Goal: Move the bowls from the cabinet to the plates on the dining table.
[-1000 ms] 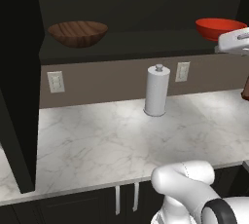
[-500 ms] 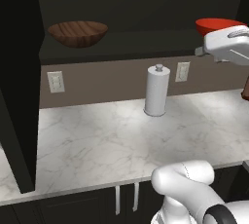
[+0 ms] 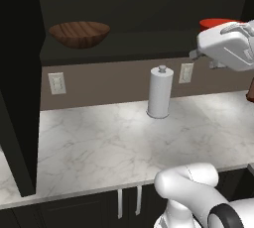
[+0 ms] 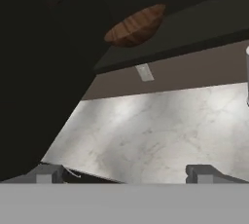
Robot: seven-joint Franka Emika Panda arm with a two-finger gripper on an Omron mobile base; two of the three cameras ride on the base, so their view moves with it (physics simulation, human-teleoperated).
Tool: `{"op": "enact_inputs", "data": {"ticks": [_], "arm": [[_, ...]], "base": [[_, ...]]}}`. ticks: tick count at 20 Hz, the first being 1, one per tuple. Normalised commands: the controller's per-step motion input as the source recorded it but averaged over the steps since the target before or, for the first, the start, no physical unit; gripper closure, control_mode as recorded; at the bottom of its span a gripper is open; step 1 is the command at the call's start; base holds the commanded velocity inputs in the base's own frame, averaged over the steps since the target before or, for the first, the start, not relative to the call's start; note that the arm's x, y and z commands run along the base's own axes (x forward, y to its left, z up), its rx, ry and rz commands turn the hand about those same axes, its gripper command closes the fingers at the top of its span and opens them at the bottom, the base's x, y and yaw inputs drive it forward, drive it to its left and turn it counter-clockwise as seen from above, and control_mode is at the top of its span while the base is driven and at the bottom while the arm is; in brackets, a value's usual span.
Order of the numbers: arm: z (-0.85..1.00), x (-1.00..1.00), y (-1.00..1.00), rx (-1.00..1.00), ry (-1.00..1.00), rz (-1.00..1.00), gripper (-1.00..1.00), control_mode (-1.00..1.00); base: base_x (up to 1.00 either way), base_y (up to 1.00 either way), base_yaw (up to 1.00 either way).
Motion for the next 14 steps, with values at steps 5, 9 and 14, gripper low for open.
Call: {"op": "enact_inputs", "data": {"ticks": [5, 9, 14], "arm": [[-0.1, 0.12, -0.02, 0.05, 0.12, -0.03, -1.0, -1.0], [-0.26, 0.43, 0.0, 0.0, 0.0, -0.14, -1.0, -1.0], [-0.23, 0.43, 0.0, 0.0, 0.0, -0.21, -1.0, -1.0]], "base": [[0.0, 0.0, 0.0], [0.0, 0.0, 0.0], [0.0, 0.0, 0.0]]}}
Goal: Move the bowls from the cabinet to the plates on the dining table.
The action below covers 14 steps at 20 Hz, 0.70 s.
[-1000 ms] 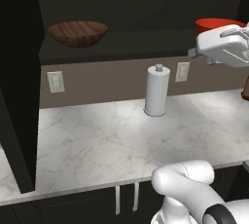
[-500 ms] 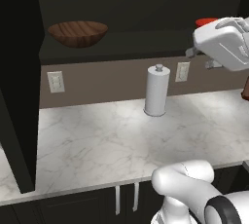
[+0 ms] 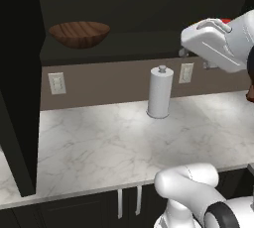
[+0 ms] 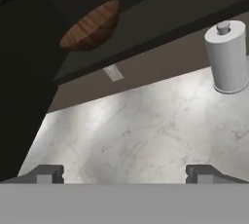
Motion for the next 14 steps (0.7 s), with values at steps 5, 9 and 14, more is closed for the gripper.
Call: {"op": "enact_inputs", "data": {"ticks": [5, 9, 14], "arm": [[-0.17, 0.39, 0.0, 0.0, 0.0, -0.3, -1.0, -1.0], [0.0, 0.31, 0.15, 0.0, 0.0, -0.22, -1.0, -1.0], [0.13, 0.34, 0.02, 0.04, 0.0, -0.09, -1.0, -1.0]], "base": [[0.0, 0.0, 0.0], [0.0, 0.0, 0.0], [0.0, 0.0, 0.0]]}}
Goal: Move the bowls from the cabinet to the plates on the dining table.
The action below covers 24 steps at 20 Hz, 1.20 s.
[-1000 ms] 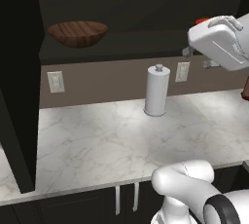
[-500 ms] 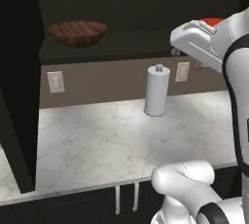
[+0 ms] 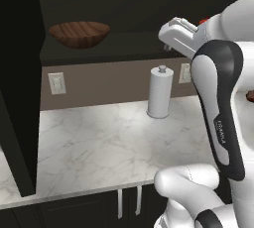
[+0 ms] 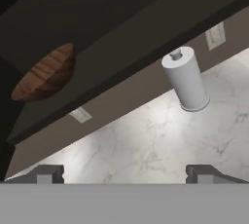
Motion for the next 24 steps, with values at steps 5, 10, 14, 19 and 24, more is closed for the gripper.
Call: {"op": "enact_inputs", "data": {"ticks": [5, 10, 14, 19, 24], "arm": [[0.18, 0.36, 0.01, 0.12, 0.0, 0.0, -1.0, -1.0], [0.09, 0.14, 0.06, 0.15, 0.03, 0.06, -1.0, -1.0], [0.0, 0.08, 0.27, 0.08, 0.0, 0.08, -1.0, -1.0], [0.0, 0.33, 0.45, 0.04, -0.03, 0.08, -1.0, -1.0], [0.0, 0.33, 0.16, 0.05, -0.02, 0.08, -1.0, -1.0]], "base": [[0.0, 0.0, 0.0], [0.0, 0.0, 0.0], [0.0, 0.0, 0.0], [0.0, 0.0, 0.0], [0.0, 0.0, 0.0]]}}
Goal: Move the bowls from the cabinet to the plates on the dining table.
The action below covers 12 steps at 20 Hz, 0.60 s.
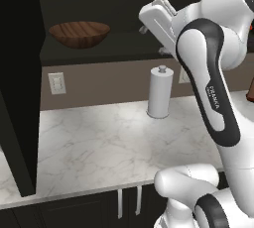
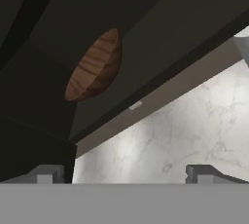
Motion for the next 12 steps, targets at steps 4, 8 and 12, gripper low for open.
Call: {"op": "enact_inputs", "data": {"ticks": [4, 8, 12], "arm": [[-0.09, 0.35, 0.0, 0.02, -0.04, 0.1, -1.0, -1.0], [0.0, 0.24, 0.03, 0.01, -0.01, 0.09, -1.0, -1.0], [0.0, 0.28, 0.03, 0.0, 0.0, 0.07, -1.0, -1.0]], "base": [[0.0, 0.0, 0.0], [0.0, 0.0, 0.0], [0.0, 0.0, 0.0]]}}
